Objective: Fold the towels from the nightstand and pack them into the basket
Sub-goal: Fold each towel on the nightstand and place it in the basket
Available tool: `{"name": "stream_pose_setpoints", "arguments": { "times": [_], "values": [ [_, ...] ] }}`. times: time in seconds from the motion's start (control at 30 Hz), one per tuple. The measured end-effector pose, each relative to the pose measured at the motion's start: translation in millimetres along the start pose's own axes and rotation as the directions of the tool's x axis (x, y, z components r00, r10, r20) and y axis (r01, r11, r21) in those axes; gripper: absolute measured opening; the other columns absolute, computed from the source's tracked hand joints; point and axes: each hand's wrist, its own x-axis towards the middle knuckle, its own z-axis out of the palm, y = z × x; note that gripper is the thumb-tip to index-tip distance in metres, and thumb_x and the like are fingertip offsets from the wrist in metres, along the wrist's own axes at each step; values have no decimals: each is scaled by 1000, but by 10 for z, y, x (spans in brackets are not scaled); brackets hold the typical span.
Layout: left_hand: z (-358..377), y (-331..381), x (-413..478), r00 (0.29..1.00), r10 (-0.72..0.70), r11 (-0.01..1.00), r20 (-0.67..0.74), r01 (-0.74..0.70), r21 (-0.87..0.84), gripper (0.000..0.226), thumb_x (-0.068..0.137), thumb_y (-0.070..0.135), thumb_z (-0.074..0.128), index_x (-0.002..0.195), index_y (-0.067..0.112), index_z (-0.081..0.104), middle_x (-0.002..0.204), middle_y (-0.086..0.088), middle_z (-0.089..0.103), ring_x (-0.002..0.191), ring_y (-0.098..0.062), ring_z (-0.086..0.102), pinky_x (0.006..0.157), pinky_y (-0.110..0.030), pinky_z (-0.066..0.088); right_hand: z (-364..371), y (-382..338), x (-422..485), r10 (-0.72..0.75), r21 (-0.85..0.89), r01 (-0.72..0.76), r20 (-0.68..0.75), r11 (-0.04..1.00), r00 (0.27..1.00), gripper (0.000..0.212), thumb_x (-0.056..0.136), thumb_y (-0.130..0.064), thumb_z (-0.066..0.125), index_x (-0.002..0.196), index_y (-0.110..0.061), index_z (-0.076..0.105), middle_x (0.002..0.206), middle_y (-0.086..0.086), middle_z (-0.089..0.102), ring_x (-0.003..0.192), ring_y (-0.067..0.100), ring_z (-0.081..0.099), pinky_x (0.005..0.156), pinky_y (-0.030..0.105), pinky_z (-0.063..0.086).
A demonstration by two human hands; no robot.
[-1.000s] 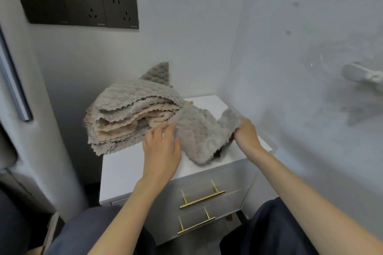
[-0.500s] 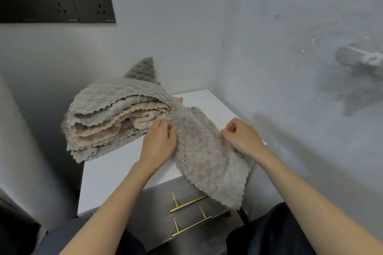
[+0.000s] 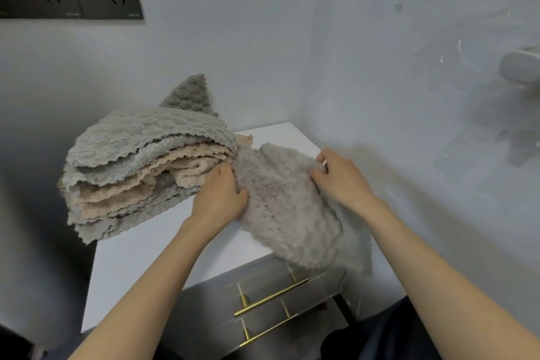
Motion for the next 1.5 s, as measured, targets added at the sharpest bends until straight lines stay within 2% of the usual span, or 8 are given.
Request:
{"name": "stream_pose_setpoints", "arguments": {
  "times": [0.27,0.43,0.8,0.97,1.1,1.23,1.37,1.5],
  "values": [
    [-28,-131,15,997,-70,996,42,67,63,42,94,42,51,91,2,62,73,-9,66,62,-22,57,55,-29,39,-46,233,42,136,55,-135,-11,989,991,36,97,-39,44,124,-16,50,121,8,57,115,30,50,95,42,43],
    [-36,-123,37,992,-102,995,75,103,-1,50,94,46,50,57,12,54,43,7,49,43,-14,42,47,-24,28,-114,487,-4,306,-137,-293,82,946,949,39,96,-50,38,85,-13,40,91,11,46,85,27,45,81,38,41],
    [-245,-80,-80,969,-111,805,219,217,-552,24,93,28,60,82,7,57,72,-4,51,64,-14,45,61,-25,37,-313,401,-203,318,147,-390,361,909,877,68,83,-72,45,90,-6,63,79,3,61,70,17,57,66,27,42],
    [-427,-93,-192,994,-91,635,58,103,-766,21,92,24,60,92,3,64,75,-1,67,67,-11,60,68,-24,48,-388,340,-234,282,566,-479,403,671,871,55,90,-58,51,116,-12,65,115,3,68,104,22,64,93,38,51],
    [-546,-135,-259,971,-169,599,-167,-33,-800,18,92,25,61,76,17,62,60,12,63,55,0,56,53,-12,45,-496,242,-255,127,845,-516,501,141,856,27,90,-28,62,106,-7,68,105,10,71,92,21,70,74,34,58],
    [-611,-193,-307,929,-212,641,-302,-101,-761,26,88,36,65,78,13,64,70,4,57,59,-3,47,50,-8,35,-529,230,-263,3,860,-466,477,-211,879,45,86,-5,57,131,-11,52,129,14,60,115,25,61,99,41,48],
    [-690,-208,-349,899,-222,612,-378,-174,-772,18,89,29,65,75,18,62,115,10,62,99,-1,61,75,-17,44,-481,211,-260,95,905,-356,385,-231,918,38,86,11,50,112,-17,48,113,17,60,95,24,64,74,35,58],
    [-730,-196,-392,915,-147,584,-375,-225,-780,18,91,28,62,76,20,56,103,8,68,95,0,63,75,-13,45,-427,201,-273,193,919,-393,391,-30,900,48,84,17,54,117,-17,43,95,16,64,80,21,66,62,32,60]
  ]
}}
